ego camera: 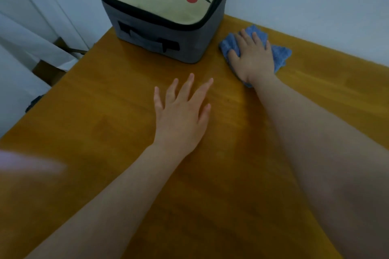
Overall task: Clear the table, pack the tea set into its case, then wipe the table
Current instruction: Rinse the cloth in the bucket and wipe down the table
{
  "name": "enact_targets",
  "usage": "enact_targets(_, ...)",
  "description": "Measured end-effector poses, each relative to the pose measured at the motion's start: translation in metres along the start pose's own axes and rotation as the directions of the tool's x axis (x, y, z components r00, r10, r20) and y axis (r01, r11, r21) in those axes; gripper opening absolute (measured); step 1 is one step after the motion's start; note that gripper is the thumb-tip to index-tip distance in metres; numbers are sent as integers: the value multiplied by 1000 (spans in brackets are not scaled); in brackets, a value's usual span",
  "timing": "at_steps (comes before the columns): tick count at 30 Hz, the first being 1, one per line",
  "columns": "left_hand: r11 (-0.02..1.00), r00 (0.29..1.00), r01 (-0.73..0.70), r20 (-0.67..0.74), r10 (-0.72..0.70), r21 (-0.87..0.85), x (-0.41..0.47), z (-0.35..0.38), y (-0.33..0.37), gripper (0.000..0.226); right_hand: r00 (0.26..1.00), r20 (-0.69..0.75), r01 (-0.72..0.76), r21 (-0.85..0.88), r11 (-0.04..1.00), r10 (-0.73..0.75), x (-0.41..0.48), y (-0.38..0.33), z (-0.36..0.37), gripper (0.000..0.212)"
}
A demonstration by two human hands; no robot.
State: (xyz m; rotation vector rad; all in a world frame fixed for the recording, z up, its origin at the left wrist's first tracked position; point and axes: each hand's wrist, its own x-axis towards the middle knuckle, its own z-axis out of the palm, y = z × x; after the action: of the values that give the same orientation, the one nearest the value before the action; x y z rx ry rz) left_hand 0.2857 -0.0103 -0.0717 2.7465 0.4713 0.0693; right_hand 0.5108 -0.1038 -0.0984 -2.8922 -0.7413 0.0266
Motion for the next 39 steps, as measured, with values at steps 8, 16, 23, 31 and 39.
enact_targets(8, 999, 1000, -8, -12, 8, -33, 27, 11, 20, 53, 993, 4, 121, 12, 993, -121, 50, 18, -4, 58)
enact_targets(16, 1000, 999, -13, -35, 13, -10, 31, 23, 47, 54, 985, 13, 174, 33, 984, -174, 43, 43, -9, 59)
enact_targets(23, 1000, 1000, -8, -20, 9, 22, 12, 24, 54, 54, 996, 25, 83, 38, 996, -84, 13, 107, -21, 67)
enact_targets(31, 994, 997, 72, 12, -73, 83, -19, 21, 34, 56, 999, 42, 16, -5, 1000, -15, -33, 94, -19, 60)
enact_targets(39, 980, 999, 20, -32, -14, 198, -83, 8, 12, 56, 995, 62, 81, -1, 997, -80, -118, 53, -15, 73)
